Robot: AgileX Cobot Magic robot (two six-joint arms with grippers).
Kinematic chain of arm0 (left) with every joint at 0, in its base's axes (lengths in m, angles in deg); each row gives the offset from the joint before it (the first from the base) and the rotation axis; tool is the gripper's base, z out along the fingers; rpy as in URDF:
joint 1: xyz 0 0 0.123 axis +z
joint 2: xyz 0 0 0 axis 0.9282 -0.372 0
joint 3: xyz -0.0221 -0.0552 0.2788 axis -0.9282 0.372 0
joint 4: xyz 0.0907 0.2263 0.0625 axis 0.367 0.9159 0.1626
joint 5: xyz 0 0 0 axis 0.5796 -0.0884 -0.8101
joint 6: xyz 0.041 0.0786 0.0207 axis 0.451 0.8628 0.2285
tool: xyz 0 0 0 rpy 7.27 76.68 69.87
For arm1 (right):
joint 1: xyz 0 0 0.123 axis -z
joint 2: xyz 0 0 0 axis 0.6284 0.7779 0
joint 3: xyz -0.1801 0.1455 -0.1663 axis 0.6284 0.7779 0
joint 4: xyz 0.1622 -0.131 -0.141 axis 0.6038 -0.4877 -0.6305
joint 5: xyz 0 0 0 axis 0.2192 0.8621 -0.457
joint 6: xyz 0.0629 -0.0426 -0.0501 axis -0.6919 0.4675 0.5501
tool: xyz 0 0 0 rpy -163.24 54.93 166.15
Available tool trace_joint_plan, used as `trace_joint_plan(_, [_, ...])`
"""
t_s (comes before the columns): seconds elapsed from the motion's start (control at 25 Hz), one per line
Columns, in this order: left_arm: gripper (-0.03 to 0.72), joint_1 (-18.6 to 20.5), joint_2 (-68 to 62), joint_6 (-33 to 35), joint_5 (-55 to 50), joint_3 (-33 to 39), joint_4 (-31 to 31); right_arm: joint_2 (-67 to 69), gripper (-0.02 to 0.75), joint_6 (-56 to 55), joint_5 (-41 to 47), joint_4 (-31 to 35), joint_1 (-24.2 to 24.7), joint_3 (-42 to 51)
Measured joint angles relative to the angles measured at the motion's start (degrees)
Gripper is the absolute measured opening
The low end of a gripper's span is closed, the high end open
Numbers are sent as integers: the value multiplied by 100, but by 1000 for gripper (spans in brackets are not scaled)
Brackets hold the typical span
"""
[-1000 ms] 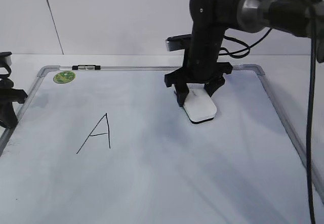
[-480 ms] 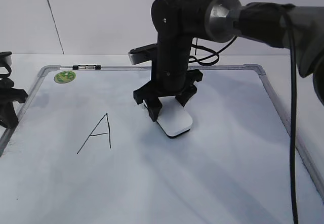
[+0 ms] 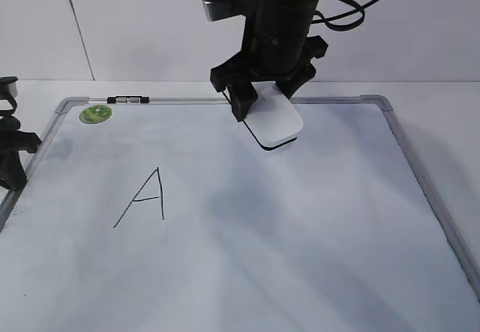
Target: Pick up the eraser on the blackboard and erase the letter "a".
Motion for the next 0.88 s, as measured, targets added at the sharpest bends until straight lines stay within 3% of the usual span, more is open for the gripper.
trace_joint_plan(0.64, [60, 0, 0, 0, 13, 0, 0, -1392, 568, -319, 1, -22, 1478, 2594])
trace_joint_plan(0.88, [61, 0, 0, 0, 13, 0, 10, -1465, 568, -351, -121, 18, 1821, 3185])
